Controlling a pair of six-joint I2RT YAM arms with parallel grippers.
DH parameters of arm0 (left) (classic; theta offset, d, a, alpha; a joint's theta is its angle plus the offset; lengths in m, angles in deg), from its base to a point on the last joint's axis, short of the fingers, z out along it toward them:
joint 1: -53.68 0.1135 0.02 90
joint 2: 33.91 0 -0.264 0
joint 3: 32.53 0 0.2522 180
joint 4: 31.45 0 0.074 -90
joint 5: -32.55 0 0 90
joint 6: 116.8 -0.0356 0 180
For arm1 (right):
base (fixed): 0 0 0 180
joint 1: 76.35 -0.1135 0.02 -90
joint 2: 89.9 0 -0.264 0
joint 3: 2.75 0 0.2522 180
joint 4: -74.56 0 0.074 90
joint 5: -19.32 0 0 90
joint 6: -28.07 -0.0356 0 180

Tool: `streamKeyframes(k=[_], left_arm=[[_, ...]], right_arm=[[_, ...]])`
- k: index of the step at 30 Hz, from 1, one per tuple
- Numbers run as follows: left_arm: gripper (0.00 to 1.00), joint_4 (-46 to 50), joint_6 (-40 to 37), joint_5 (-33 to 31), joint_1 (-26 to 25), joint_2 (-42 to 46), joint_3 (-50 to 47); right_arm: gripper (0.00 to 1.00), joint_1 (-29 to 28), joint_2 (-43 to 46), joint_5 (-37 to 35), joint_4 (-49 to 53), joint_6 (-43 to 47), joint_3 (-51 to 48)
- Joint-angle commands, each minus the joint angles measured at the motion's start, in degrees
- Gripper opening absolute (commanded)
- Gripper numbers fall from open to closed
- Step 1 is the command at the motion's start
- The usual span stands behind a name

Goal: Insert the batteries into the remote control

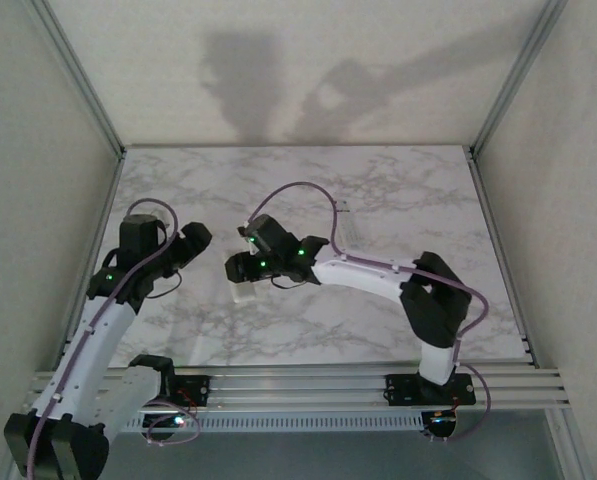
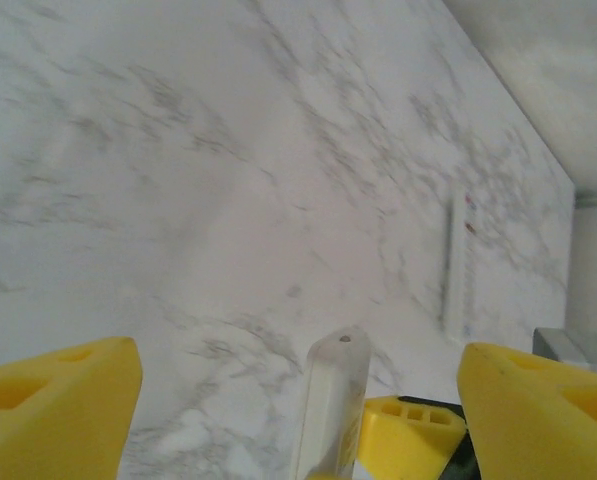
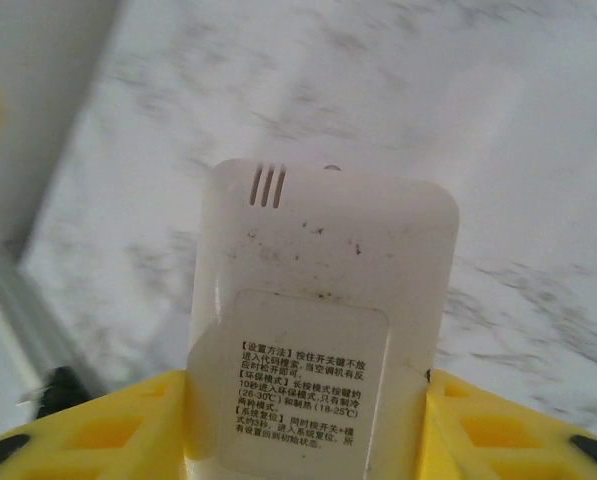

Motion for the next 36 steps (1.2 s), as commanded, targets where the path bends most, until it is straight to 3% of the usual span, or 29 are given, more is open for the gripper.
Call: streamKeyframes(k=[1,6,18,24,30,33,36], left_arm=[[0.79,1.51,1.43,1.64,-4.06,-1.96,2.45],[0.69,1.73,3.62,-1.31,-8.01,-4.31,3.4],[0.46,3.67,6.38,-1.25,-9.12,-3.48,1.55],[0.23,2.78,5.6,-1.6,-9.1,-4.31,1.94],[0.06,7.45,-4.24,-4.53,-9.12,-8.84,5.85],[0.0,13.2,-10.58,-9.04,-9.27,-13.25,10.11],[0.0,18.37,-15.29,-14.46,-11.05,-19.71,14.63]], right_arm=[[0.45,0.14,2.84,5.88,-11.94,-1.06,-4.51],[0.45,0.16,4.93,6.97,-15.87,-0.15,-6.86],[0.46,0.18,5.14,7.55,-20.92,0.43,-6.14],[0.47,0.18,4.37,10.84,-21.02,0.19,-5.25],[0.64,0.15,6.71,11.17,-19.76,-0.41,-8.03],[0.77,0.37,12.6,5.58,-13.35,2.34,-9.74],[0.83,1.76,19.15,-2.21,-6.31,2.43,-12.88]])
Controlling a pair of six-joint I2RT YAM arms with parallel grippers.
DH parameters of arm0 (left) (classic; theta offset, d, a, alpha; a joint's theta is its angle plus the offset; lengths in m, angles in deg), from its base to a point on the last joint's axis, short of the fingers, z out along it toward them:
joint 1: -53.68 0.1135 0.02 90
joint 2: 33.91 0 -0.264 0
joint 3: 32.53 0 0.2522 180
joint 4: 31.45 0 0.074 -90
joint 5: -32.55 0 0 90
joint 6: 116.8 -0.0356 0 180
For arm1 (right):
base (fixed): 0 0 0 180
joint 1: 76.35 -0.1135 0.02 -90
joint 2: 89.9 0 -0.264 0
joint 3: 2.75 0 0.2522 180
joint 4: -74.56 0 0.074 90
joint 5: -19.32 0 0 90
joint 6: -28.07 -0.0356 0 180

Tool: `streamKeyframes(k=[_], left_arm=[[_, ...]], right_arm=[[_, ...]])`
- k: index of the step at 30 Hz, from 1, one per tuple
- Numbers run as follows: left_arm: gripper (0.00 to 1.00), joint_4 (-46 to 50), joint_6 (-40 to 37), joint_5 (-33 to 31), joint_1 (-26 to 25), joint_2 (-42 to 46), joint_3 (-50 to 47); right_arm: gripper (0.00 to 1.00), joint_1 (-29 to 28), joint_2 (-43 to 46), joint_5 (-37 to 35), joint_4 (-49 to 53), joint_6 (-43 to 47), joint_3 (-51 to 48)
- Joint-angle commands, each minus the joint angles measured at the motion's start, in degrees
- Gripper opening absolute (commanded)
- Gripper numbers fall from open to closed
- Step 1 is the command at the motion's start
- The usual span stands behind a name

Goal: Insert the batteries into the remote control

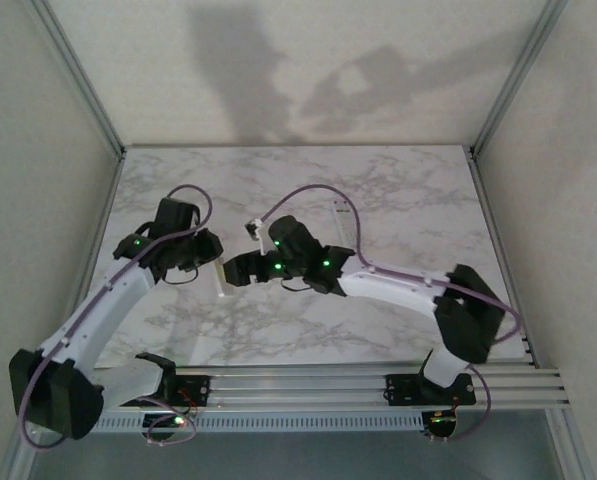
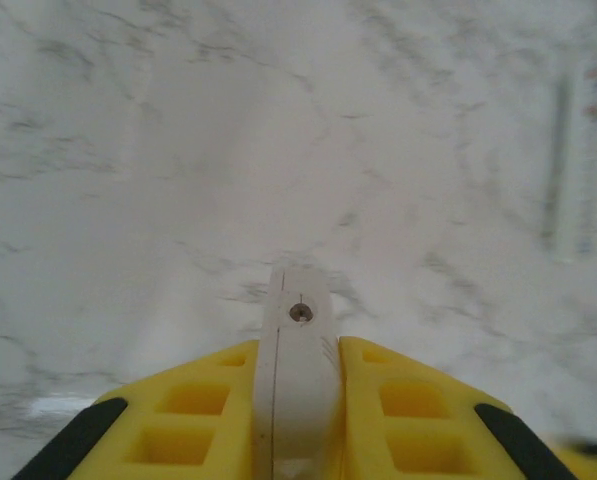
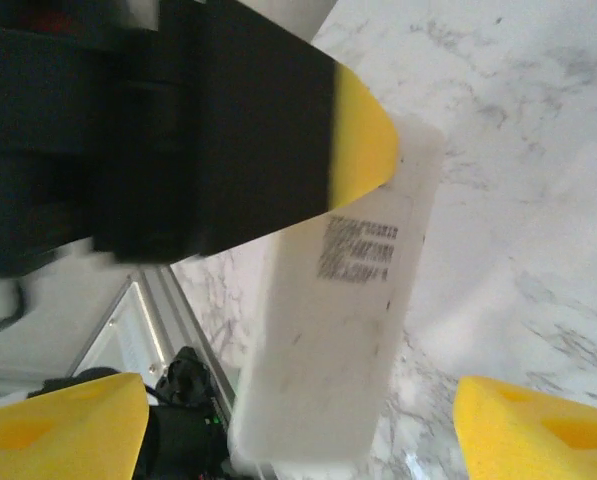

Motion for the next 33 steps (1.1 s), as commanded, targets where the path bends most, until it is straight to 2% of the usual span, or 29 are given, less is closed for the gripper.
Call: streamKeyframes(k=[1,5,8,12,18,22,27,30,33], left_arm=[[0.0,8.26,-8.33,-8.52,-2.68,-5.97,5.34],[0.0,11.64,-8.15,-17.99,-9.22,-16.73,12.1],[0.0,13.72,-7.67,-22.28,-13.95,-26.8,19.88],[0.0,20.42,-6.21,-28.99,-18.42,-42.08,34.27],[0.0,29.47,-2.51,-35.14,-21.23,-61.79,55.39],[0.0,35.86,2.59,-38.59,-21.88,-70.62,67.52],[0.0,35.99,4.8,-37.76,-22.67,-75.77,71.21],[0.07,35.51,5.04,-36.78,-23.35,-77.63,71.5],[0.25,34.41,4.29,-35.94,-24.35,-79.08,73.65]], right_arm=[[0.84,1.87,9.12,-8.41,6.14,0.99,-3.86],[0.86,3.37,16.8,-12.14,8.59,-0.13,-11.16],[0.87,3.77,21.72,-15.04,10.62,-0.92,-15.34],[0.88,4.54,28.12,-20.09,14.71,-2.55,-19.08],[0.92,5.93,39.05,-26.45,21.13,-2.72,-22.37],[0.97,6.53,46.17,-29.88,23.87,-2.86,-24.45],[0.99,6.94,51.32,-32.07,26.09,-2.48,-25.87],[0.99,6.99,52.94,-32.4,27.28,-2.09,-25.91],[0.99,7.08,53.74,-32.32,27.59,-1.82,-26.38]])
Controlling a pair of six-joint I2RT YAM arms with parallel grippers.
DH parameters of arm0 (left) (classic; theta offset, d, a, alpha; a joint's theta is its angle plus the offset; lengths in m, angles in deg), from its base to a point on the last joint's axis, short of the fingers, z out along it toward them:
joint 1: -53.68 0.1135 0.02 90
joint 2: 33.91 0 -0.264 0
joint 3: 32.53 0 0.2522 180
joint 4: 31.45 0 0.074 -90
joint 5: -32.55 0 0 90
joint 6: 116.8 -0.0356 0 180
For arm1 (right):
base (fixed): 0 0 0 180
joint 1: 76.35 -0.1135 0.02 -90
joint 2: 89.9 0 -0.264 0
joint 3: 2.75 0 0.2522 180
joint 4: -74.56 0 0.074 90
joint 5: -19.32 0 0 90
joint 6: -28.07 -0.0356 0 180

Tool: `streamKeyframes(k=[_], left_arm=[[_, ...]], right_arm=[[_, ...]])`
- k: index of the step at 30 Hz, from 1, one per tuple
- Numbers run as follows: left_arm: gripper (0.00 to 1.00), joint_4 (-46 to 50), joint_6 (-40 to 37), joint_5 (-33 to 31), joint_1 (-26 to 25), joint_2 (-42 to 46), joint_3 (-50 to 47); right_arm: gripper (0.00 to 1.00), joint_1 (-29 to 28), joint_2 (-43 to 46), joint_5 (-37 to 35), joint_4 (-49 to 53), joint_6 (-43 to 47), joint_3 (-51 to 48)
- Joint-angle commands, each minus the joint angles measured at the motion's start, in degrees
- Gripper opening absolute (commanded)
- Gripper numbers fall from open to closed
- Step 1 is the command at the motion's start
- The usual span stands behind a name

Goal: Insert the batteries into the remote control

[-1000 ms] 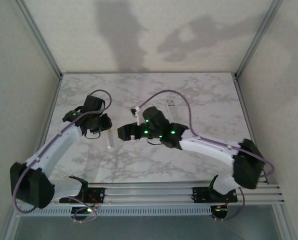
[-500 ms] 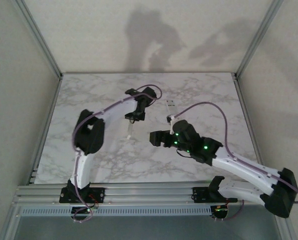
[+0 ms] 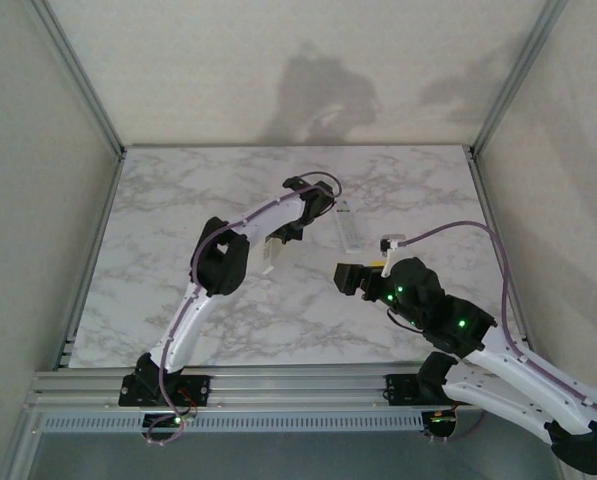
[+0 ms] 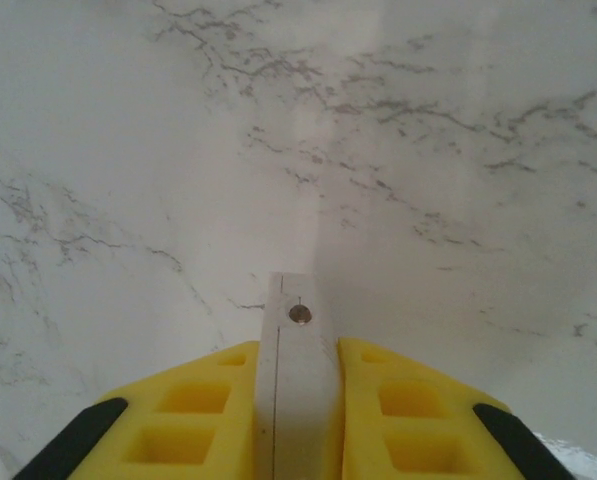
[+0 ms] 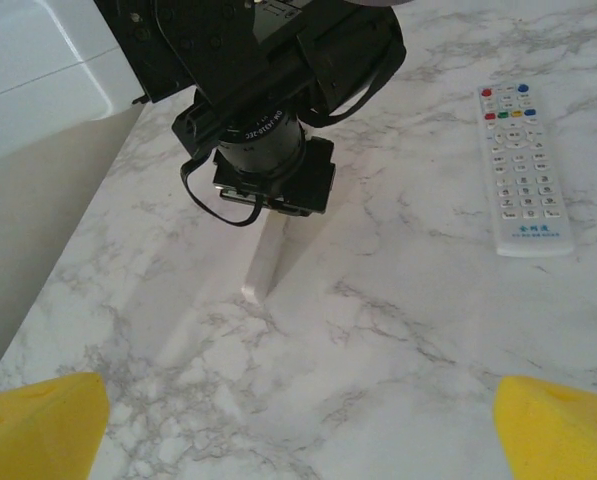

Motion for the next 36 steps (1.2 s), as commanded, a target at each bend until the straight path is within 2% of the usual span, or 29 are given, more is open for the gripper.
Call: streamKeyframes(k=[1,4,8,11,12,15,19,21,23,25,26,27,29,30,31,32,33,34,36], left_arm=[[0.29,-0.43,0.9,0.75,-1.82,-3.24,3.17],[0.44,-2.38,-1.71,4.26,-2.83,-4.59,7.17],[0.63,-5.02,-3.15,5.09,-3.15,-1.98,8.89],[0.74,-11.1,-4.18,5.93,-3.21,5.0,6.04],[0.78,-14.91,-4.77,6.23,-3.16,8.94,3.16],[0.88,-29.74,-5.25,2.21,-2.78,24.25,-12.11],[0.97,-56.33,-7.21,-7.54,0.16,49.15,-42.76],[1.0,-67.53,-8.68,-11.2,3.72,58.88,-56.53],[1.0,-77.35,-13.39,-15.55,6.94,66.54,-69.13],[1.0,-87.59,-19.6,-21.3,8.59,72.62,-80.48],[0.99,-93.76,-23.47,-21.76,9.83,75.37,-86.17],[1.0,-100.09,-26.42,-21.06,11.2,77.47,-92.39],[0.99,-105.91,-29.76,-17.93,15.12,80.05,-99.43],[0.99,-106.82,-30.21,-17.56,17.2,80.88,-101.87],[1.0,-108.28,-31.05,-17.24,18.85,81.54,-104.21],[0.99,-111.13,-32.31,-15.99,20.8,82.39,-107.4],[1.0,-115.14,-33.1,-14.09,22.83,83.2,-110.89],[1.0,-119.87,-33.49,-10.53,25.02,83.83,-114.15],[0.99,-131.85,-31.98,0.65,31.79,82.61,-120.56]], right_arm=[[0.99,0.41,0.95,-2.26,1.73,0.67,-1.09],[0.99,0.62,0.68,-4.55,3.37,0.0,-0.98],[0.99,2.18,-0.62,-10.96,9.29,-1.8,1.46],[0.99,7.27,-2.63,-13.73,10.97,1.47,2.53],[0.99,10.83,-4.01,-14.38,11.95,2.4,3.04],[0.99,22.29,-10.11,-18.81,10.81,7.15,2.61],[0.99,36.96,-18.39,-20.51,-7.01,16.45,-3.47],[0.99,41.62,-23.54,-18.67,-17.08,20.81,-6.04],[0.99,45.03,-29.57,-15.8,-22.93,20.73,-6.52],[0.99,45.42,-35.84,-14.98,-35.13,23.96,-8.06],[0.99,45.47,-39.94,-13.2,-44.75,25.93,-9.67],[0.99,45.17,-44.0,-11.07,-51.92,30.74,-10.31],[0.99,44.82,-48.91,-9.05,-63.12,34.03,-11.84],[0.99,44.5,-47.7,-5.02,-62.45,34.62,-12.61],[0.99,45.84,-47.84,0.31,-67.84,35.24,-15.76],[0.99,47.58,-50.89,5.26,-77.46,35.27,-20.1],[0.99,48.01,-50.09,6.4,-76.09,35.24,-20.28],[0.99,48.21,-49.01,8.42,-69.34,35.57,-17.87],[0.99,47.98,-49.49,7.78,-70.28,35.9,-17.6]])
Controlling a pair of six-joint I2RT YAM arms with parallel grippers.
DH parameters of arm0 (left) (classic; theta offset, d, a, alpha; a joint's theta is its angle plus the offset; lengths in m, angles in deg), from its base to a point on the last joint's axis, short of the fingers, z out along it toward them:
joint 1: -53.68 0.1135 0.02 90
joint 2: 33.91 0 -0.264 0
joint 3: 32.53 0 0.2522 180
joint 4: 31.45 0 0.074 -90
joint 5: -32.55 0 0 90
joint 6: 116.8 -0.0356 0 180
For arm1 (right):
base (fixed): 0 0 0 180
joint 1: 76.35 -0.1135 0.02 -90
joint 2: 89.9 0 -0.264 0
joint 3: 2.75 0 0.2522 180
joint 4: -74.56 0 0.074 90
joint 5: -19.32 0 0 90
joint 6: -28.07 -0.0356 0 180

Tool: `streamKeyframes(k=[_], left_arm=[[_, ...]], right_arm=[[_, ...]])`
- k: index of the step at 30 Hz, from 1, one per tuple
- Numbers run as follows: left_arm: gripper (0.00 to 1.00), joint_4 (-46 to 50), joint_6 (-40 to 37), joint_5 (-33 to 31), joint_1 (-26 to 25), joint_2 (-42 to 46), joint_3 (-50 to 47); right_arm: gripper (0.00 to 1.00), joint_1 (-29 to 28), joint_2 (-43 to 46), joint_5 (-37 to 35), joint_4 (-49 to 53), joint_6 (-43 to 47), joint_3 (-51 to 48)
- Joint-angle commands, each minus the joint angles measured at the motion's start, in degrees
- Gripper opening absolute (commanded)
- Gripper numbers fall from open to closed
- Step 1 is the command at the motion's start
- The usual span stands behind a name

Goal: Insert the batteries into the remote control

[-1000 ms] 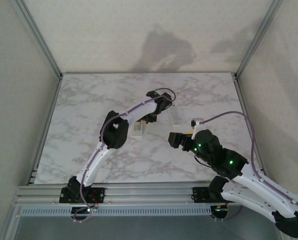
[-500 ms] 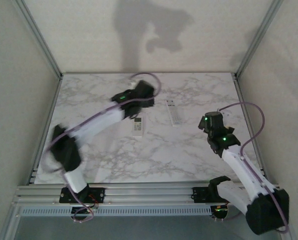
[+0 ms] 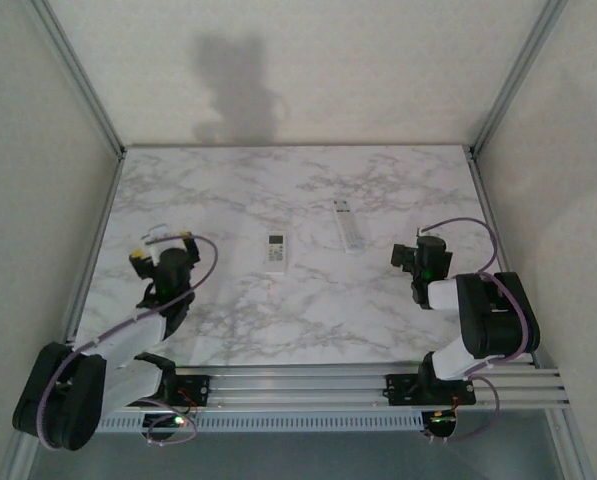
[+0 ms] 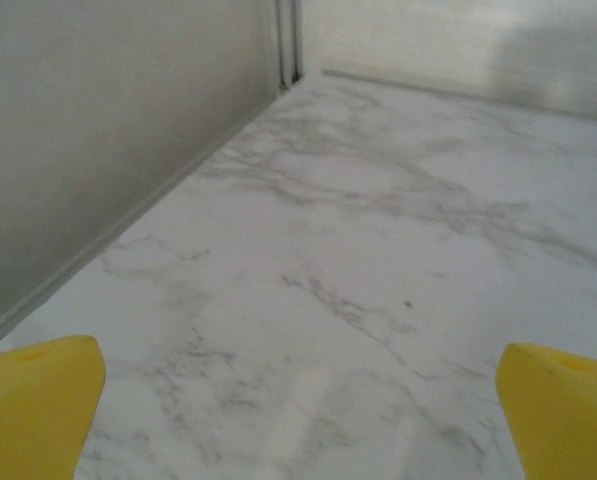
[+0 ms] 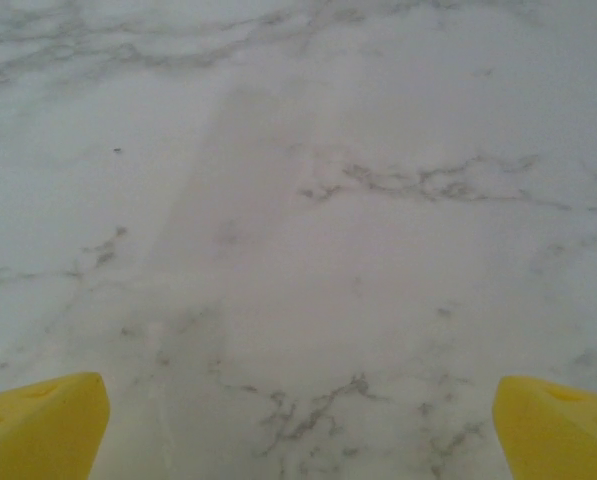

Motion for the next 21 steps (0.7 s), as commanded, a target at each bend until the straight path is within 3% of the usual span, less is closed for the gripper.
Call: streamKeyframes(k=[1,3,6,7,8,10,11,12,21], left_arm=[[1.0,-27.22,-1.96,14.92,8.25,-2.22,-7.37],[1.0,-36.49,0.31,16.79,12.83,-12.19,-6.68],[1.0,-38.39,0.43,23.25,14.27,-23.69,-1.64],[1.0,-48.08,-1.9,23.17,13.84,-29.21,-2.59],[1.0,-38.03,-1.07,23.46,13.25,-26.13,-0.85],[1.0,-43.05,-1.31,24.0,13.65,-27.6,-1.67],[1.0,-38.05,-0.7,24.54,13.81,-25.91,-0.64],[0.99,-42.29,-1.09,24.44,13.85,-27.21,-1.56],[1.0,-40.29,-1.08,24.77,13.83,-26.52,-1.18]], right_arm=[[0.99,0.22,0.35,5.09,-9.24,2.76,1.33],[0.99,0.23,0.39,5.79,-8.93,3.09,1.38],[0.99,0.13,0.38,6.27,-8.86,3.34,1.5],[0.99,0.15,0.32,6.32,-8.77,3.29,1.55],[0.99,0.25,0.38,6.68,-8.72,3.28,1.59],[0.99,0.37,0.44,7.47,-8.44,3.48,1.62],[0.99,0.39,0.36,7.71,-8.53,3.55,1.63],[0.99,0.4,0.33,7.94,-8.4,3.56,1.75],[0.99,0.65,0.28,9.85,-8.74,4.16,1.56]])
